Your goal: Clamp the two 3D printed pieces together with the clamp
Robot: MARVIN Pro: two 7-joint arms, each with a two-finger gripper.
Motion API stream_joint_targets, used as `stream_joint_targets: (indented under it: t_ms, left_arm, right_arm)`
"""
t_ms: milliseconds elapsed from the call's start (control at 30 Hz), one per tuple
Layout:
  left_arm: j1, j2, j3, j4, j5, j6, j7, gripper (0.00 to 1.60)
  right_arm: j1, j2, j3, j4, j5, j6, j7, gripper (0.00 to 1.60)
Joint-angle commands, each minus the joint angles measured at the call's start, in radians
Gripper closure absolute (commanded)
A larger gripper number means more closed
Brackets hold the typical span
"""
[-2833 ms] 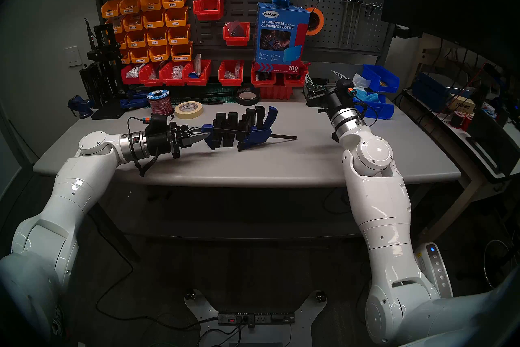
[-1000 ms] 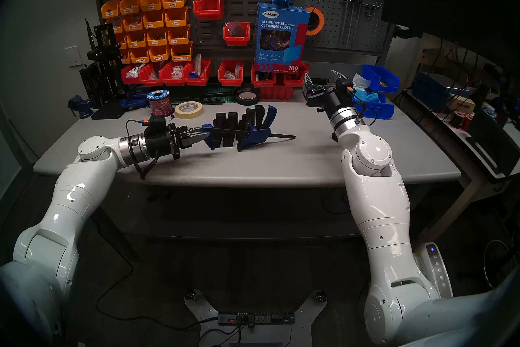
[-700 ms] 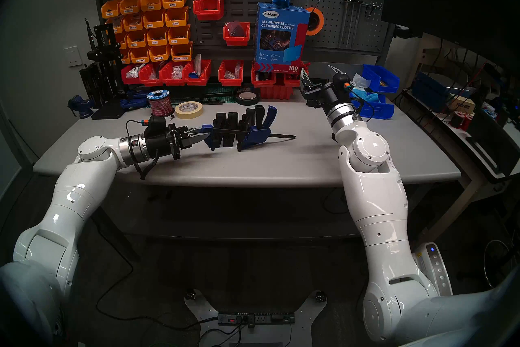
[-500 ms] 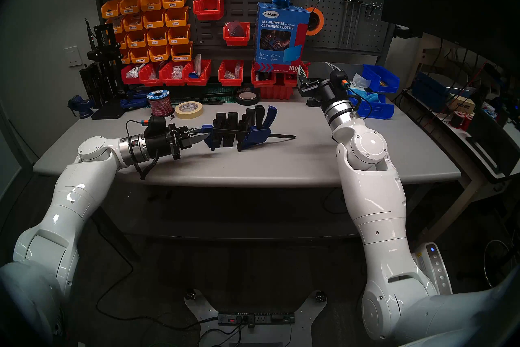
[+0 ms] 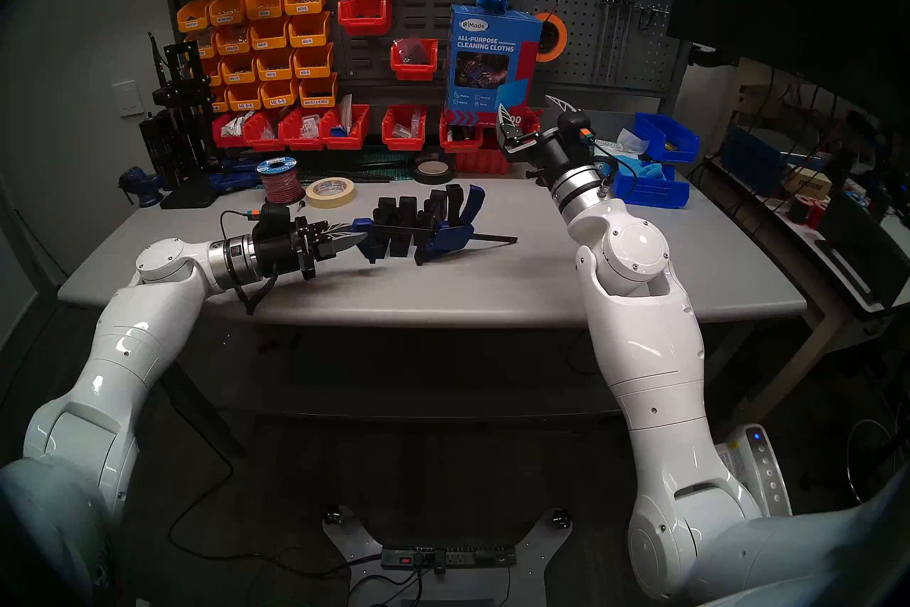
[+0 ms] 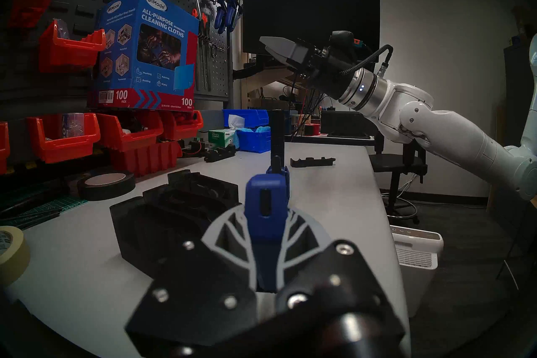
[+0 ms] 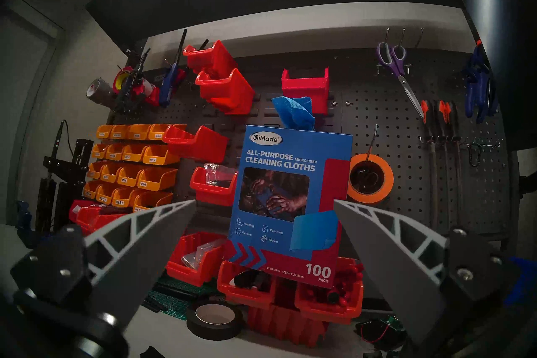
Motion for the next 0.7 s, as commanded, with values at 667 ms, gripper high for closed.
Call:
stream_joint_targets:
  t_ms: [667]
  left_arm:
    - [-0.034,0.0,-0.028,-0.024,-0.021,0.002,-0.003,1.6]
  right_arm:
    - [-0.126,-0.074,-0.149,-0.271,-0.086,0.181,-0.08,0.0]
